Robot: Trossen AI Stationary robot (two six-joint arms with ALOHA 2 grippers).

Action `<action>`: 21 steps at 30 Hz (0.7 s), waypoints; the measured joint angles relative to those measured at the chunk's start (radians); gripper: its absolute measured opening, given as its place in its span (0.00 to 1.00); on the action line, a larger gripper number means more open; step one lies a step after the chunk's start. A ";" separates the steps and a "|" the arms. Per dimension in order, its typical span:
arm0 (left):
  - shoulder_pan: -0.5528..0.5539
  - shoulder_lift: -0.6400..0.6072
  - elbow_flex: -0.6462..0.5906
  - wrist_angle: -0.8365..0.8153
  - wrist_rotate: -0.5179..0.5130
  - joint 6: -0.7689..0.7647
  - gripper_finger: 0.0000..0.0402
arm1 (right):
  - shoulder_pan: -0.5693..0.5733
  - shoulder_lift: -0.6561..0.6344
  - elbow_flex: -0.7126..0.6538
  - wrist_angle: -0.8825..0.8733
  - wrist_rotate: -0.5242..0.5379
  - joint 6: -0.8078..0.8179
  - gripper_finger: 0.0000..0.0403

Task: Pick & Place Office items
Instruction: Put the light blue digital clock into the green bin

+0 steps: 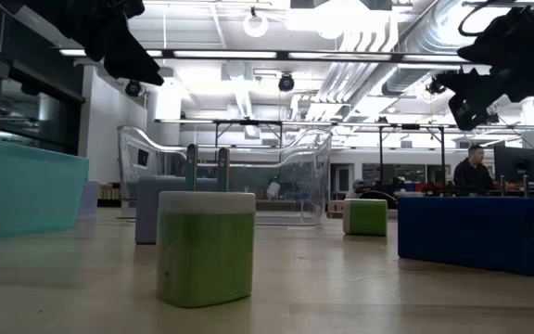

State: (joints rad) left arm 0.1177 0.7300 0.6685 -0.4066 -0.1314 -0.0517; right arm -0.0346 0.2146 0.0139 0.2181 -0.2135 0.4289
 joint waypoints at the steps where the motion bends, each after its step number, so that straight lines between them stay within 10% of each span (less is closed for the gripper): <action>1: 0.000 0.000 0.000 0.000 0.000 0.000 0.61 | 0.000 0.000 0.000 -0.002 0.000 0.016 0.40; 10: 0.000 0.000 0.000 0.001 0.000 0.000 0.61 | 0.036 0.027 0.030 0.138 0.056 -0.009 0.40; 21: 0.000 0.000 0.000 0.004 0.000 0.000 0.61 | 0.068 0.259 0.254 -0.107 0.223 -0.207 0.40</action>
State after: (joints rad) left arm 0.1173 0.7303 0.6685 -0.4030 -0.1314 -0.0517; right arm 0.0330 0.4737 0.2679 0.1109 0.0098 0.2215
